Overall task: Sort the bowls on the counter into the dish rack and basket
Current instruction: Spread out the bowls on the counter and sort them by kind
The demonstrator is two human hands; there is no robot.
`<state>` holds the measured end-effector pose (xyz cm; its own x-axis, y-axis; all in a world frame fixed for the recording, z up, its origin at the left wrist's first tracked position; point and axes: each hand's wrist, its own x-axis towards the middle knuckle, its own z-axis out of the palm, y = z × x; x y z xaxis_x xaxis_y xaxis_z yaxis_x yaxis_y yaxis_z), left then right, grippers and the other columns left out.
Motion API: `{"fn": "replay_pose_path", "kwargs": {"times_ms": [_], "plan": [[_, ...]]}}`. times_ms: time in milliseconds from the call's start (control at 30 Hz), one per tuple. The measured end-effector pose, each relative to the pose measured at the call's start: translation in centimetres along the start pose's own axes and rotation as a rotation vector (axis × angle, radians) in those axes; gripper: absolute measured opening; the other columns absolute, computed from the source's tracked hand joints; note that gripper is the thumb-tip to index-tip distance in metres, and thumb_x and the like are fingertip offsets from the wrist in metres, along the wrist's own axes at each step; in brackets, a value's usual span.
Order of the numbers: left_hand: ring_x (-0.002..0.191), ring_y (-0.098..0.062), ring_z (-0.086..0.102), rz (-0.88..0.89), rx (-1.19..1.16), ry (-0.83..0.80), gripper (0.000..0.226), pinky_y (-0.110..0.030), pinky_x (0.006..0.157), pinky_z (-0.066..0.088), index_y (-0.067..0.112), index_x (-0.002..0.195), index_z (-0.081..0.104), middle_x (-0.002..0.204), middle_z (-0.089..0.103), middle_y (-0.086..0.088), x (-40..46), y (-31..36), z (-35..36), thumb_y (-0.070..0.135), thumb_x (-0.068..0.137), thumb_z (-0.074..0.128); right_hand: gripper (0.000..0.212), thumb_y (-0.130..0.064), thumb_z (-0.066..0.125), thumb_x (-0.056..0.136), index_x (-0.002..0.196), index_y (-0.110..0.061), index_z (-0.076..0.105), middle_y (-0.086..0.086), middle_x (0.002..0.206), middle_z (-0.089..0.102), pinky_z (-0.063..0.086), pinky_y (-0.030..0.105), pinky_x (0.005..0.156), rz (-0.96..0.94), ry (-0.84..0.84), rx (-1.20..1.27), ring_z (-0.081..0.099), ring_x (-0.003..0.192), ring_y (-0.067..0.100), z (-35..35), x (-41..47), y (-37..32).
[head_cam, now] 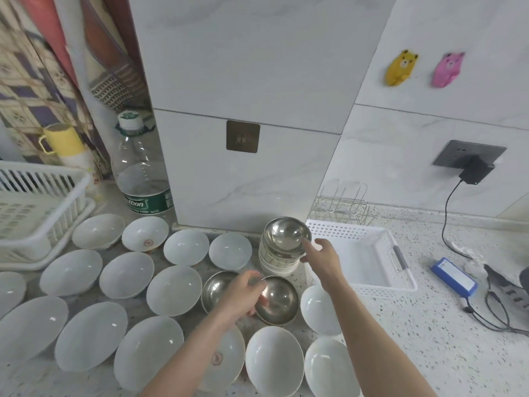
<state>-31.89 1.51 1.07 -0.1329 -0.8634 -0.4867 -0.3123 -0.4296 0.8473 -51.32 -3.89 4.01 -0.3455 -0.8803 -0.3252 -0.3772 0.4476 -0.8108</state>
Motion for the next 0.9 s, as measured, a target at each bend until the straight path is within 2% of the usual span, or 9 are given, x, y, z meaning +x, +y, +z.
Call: {"fn": "replay_pose_path", "kwargs": {"times_ms": [100, 200, 400, 500, 567, 633, 733, 833, 900], "plan": [[0.034, -0.005, 0.038, -0.017, -0.078, 0.015, 0.031, -0.017, 0.034, 0.023, 0.023, 0.127, 0.053, 0.051, 0.065, 0.010, 0.8, 0.3, -0.6, 0.031, 0.097, 0.053, 0.061, -0.037, 0.052, 0.086, 0.143, -0.018, 0.039, 0.009, 0.115, 0.068, 0.047, 0.040, 0.087, 0.006, 0.017, -0.045, 0.063, 0.106, 0.025, 0.9, 0.2, -0.5], [0.035, -0.007, 0.037, -0.013, -0.099, 0.005, 0.034, -0.018, 0.033, 0.022, 0.021, 0.131, 0.050, 0.071, 0.071, -0.001, 1.7, 0.7, -1.0, 0.029, 0.097, 0.053, 0.049, -0.022, 0.048, 0.087, 0.136, -0.019, 0.048, 0.007, 0.103, 0.069, 0.050, 0.035, 0.072, -0.008, 0.025, -0.015, 0.067, 0.083, 0.018, 1.1, -0.1, -0.9], [0.033, -0.009, 0.036, 0.007, -0.059, 0.015, 0.052, -0.018, 0.034, 0.024, 0.021, 0.145, 0.033, 0.072, 0.072, -0.004, 3.9, 1.3, -1.5, 0.031, 0.097, 0.051, 0.041, -0.012, 0.049, 0.089, 0.128, -0.022, 0.054, 0.007, 0.081, 0.069, 0.032, 0.018, 0.044, 0.018, 0.041, 0.237, 0.047, 0.039, -0.001, -0.7, -0.3, -1.5], [0.029, -0.010, 0.040, -0.007, 0.032, 0.032, 0.063, -0.014, 0.033, 0.025, 0.014, 0.146, 0.028, 0.062, 0.074, -0.002, 5.9, 2.5, -1.3, 0.041, 0.094, 0.051, 0.040, -0.012, 0.051, 0.087, 0.125, -0.024, 0.056, 0.006, 0.074, 0.069, 0.032, 0.021, 0.045, 0.031, 0.105, 0.364, 0.043, 0.050, 0.010, -1.8, -1.4, -1.3], [0.028, -0.012, 0.043, -0.031, 0.071, 0.042, 0.065, -0.013, 0.032, 0.027, 0.009, 0.141, 0.030, 0.069, 0.076, -0.008, 7.5, 3.3, -0.8, 0.043, 0.091, 0.052, 0.040, -0.012, 0.051, 0.089, 0.127, -0.025, 0.055, 0.007, 0.079, 0.070, 0.034, 0.023, 0.049, 0.036, 0.162, 0.406, 0.042, 0.056, 0.013, -2.3, -2.2, -0.6], [0.029, -0.014, 0.045, -0.058, 0.077, 0.062, 0.055, -0.015, 0.036, 0.028, 0.007, 0.125, 0.038, 0.073, 0.076, -0.012, 8.6, 4.1, -0.1, 0.042, 0.087, 0.055, 0.041, -0.012, 0.051, 0.090, 0.130, -0.024, 0.053, 0.009, 0.083, 0.070, 0.036, 0.025, 0.055, 0.040, 0.202, 0.431, 0.046, 0.059, 0.012, -2.8, -3.0, 0.3], [0.029, -0.016, 0.049, -0.049, 0.100, 0.075, 0.040, -0.016, 0.036, 0.028, 0.005, 0.108, 0.046, 0.050, 0.066, -0.001, 9.6, 4.8, 0.7, 0.035, 0.084, 0.059, 0.044, -0.014, 0.051, 0.091, 0.133, -0.026, 0.051, 0.010, 0.083, 0.070, 0.037, 0.027, 0.060, 0.049, 0.226, 0.437, 0.047, 0.063, 0.011, -3.5, -3.8, 1.7], [0.058, -0.028, 0.070, -0.022, 0.124, 0.093, 0.039, -0.020, 0.038, 0.031, 0.017, 0.117, 0.044, 0.086, 0.071, -0.005, 10.2, 4.8, 1.0, 0.023, 0.083, 0.062, 0.044, -0.014, 0.052, 0.091, 0.133, -0.030, 0.051, 0.009, 0.080, 0.072, 0.038, 0.029, 0.061, 0.055, 0.245, 0.417, 0.044, 0.060, 0.015, -4.2, -4.4, 3.1], [0.063, -0.027, 0.069, 0.027, 0.142, 0.126, 0.044, -0.020, 0.039, 0.034, 0.026, 0.121, 0.046, 0.099, 0.067, -0.002, 10.4, 4.9, 1.0, 0.014, 0.080, 0.059, 0.044, -0.014, 0.053, 0.090, 0.131, -0.031, 0.052, 0.007, 0.076, 0.073, 0.040, 0.031, 0.062, 0.048, 0.259, 0.396, 0.045, 0.059, 0.017, -4.5, -4.6, 3.9]]}}
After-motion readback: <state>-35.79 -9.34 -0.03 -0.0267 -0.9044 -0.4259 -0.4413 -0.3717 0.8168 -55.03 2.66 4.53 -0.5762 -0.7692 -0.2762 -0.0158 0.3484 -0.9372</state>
